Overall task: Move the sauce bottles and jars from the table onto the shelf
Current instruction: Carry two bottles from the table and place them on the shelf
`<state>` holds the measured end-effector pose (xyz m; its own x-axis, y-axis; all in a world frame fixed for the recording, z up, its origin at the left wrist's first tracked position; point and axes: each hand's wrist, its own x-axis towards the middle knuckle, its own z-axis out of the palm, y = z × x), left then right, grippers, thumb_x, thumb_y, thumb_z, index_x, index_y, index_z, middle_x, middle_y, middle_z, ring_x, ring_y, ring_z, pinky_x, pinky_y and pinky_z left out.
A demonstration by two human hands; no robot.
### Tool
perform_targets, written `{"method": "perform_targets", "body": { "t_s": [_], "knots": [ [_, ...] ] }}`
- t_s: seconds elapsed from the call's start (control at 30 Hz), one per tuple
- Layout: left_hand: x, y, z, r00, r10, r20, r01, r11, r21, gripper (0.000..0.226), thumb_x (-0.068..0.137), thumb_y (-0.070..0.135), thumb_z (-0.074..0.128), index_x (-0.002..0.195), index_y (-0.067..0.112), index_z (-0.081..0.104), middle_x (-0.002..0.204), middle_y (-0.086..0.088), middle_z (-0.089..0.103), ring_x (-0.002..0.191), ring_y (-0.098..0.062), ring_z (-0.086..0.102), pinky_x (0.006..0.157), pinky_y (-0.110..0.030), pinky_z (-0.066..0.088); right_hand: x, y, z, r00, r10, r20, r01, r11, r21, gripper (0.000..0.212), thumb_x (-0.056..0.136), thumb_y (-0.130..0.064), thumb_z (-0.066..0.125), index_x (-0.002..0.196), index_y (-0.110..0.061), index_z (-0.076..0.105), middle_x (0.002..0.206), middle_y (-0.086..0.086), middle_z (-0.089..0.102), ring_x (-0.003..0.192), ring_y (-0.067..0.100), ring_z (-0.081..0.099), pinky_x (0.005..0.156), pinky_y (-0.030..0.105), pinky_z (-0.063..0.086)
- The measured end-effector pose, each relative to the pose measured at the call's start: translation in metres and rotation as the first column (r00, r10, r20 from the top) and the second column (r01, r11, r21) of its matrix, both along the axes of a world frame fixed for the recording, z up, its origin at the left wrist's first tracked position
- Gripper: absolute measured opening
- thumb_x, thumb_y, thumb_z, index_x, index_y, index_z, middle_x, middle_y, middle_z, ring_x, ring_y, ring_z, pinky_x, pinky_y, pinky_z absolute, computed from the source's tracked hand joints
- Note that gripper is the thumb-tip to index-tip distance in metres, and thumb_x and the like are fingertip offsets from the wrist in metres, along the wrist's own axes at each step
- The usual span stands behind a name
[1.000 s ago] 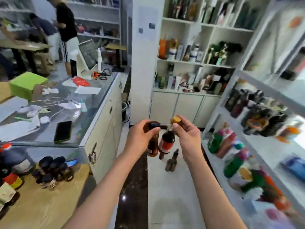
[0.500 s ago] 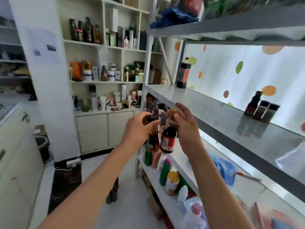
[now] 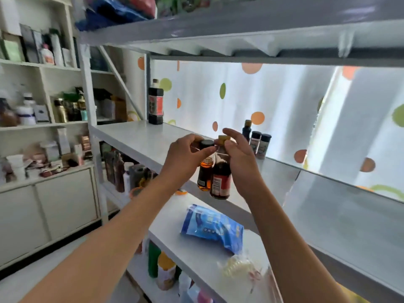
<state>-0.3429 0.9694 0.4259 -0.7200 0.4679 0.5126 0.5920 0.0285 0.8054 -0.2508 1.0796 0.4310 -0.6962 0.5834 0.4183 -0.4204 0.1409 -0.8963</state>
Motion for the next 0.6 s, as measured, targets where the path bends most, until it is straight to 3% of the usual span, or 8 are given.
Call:
{"method": "perform_targets", "body": {
  "t_s": [0.23, 0.37, 0.47, 0.6],
  "knots": [
    [-0.058, 0.087, -0.005, 0.985, -0.172, -0.023, 0.172, 0.985, 0.0, 0.035, 0.079, 0.038, 0.077, 0.105, 0.016, 0.068, 0.095, 0.004, 0.071, 0.089, -0.011, 0.067, 0.08, -0.039, 0.059, -0.04, 0.072, -0.001, 0.965, -0.258, 0.056, 0.257, 0.966, 0.014, 0.03, 0.101, -0.001, 0.041, 0.124, -0.009, 0.057, 0.103, 0.009, 0.066, 0.092, 0.018, 0.061, 0.088, 0.033, 0.048],
    [-0.089, 0.127, 0.001, 0.97, -0.238, -0.057, 0.238, 0.971, -0.007, 0.028, 0.081, 0.033, 0.075, 0.102, 0.016, 0.067, 0.091, 0.007, 0.069, 0.087, -0.01, 0.065, 0.078, -0.025, 0.052, -0.063, 0.099, 0.004, 0.903, -0.424, 0.069, 0.416, 0.903, 0.106, 0.029, 0.097, -0.001, 0.048, 0.104, -0.026, 0.061, 0.104, 0.006, 0.066, 0.081, 0.011, 0.062, 0.071, 0.021, 0.049],
    [-0.114, 0.153, -0.004, 0.952, -0.301, -0.061, 0.3, 0.954, -0.02, 0.025, 0.081, 0.031, 0.075, 0.099, 0.017, 0.067, 0.091, 0.008, 0.069, 0.086, -0.008, 0.064, 0.077, -0.021, 0.049, -0.083, 0.121, 0.001, 0.836, -0.54, 0.098, 0.519, 0.835, 0.182, 0.028, 0.093, -0.007, 0.055, 0.101, -0.034, 0.06, 0.12, 0.011, 0.062, 0.094, 0.012, 0.066, 0.07, 0.016, 0.05],
    [-0.14, 0.18, -0.017, 0.929, -0.367, -0.042, 0.367, 0.93, -0.02, 0.022, 0.082, 0.026, 0.075, 0.1, 0.016, 0.067, 0.09, 0.011, 0.069, 0.086, -0.006, 0.064, 0.074, -0.014, 0.046, -0.106, 0.141, -0.008, 0.741, -0.663, 0.107, 0.629, 0.741, 0.235, 0.03, 0.089, -0.009, 0.065, 0.117, -0.016, 0.061, 0.112, 0.002, 0.069, 0.101, 0.009, 0.067, 0.087, 0.027, 0.054]
  ]
}}
